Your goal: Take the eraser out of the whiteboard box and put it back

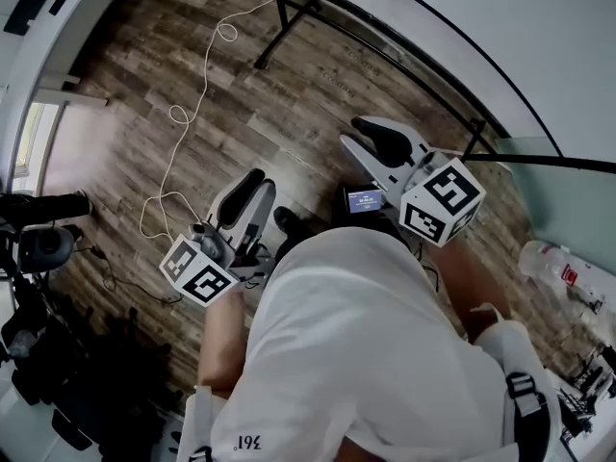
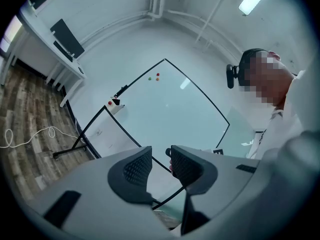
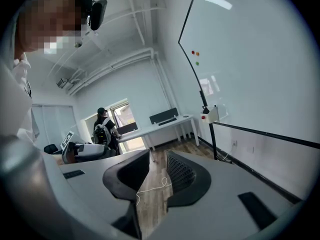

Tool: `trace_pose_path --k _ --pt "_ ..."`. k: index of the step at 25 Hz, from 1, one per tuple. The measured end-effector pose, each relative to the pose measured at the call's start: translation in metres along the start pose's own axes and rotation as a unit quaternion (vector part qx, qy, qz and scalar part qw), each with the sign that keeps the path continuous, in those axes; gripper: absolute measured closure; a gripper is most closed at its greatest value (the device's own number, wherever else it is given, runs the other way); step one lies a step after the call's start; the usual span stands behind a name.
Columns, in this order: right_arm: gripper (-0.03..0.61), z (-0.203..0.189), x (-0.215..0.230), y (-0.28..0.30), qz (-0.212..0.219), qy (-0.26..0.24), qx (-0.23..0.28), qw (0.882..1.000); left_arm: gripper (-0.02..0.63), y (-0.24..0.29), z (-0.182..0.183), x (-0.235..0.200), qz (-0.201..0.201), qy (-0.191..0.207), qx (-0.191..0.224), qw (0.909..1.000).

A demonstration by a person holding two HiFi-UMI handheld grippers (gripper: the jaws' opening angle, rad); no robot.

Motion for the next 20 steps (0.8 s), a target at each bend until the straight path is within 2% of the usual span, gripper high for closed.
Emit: trace_pose_path --k 9,20 --pt "0.469 -0.001 0.030 -0.018 0.008 -0.002 -0.006 1.000 0.464 0.037 -0.016 0.013 0.004 0.012 -0.003 0.9999" --pt "0.469 0.000 0.059 -0.036 0.014 -0.002 -0.015 1.000 0.463 0.069 -0.030 0.028 0.007 0.004 0.003 1.0000"
Point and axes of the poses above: the fingertips, and each gripper's own axes: y forward along the fingers, x to its right, z out of its top, the point moved 8 cm from there along -y, backward along the fingers, and after that the axes turned 1 degree about z, right-handed, at the moved point
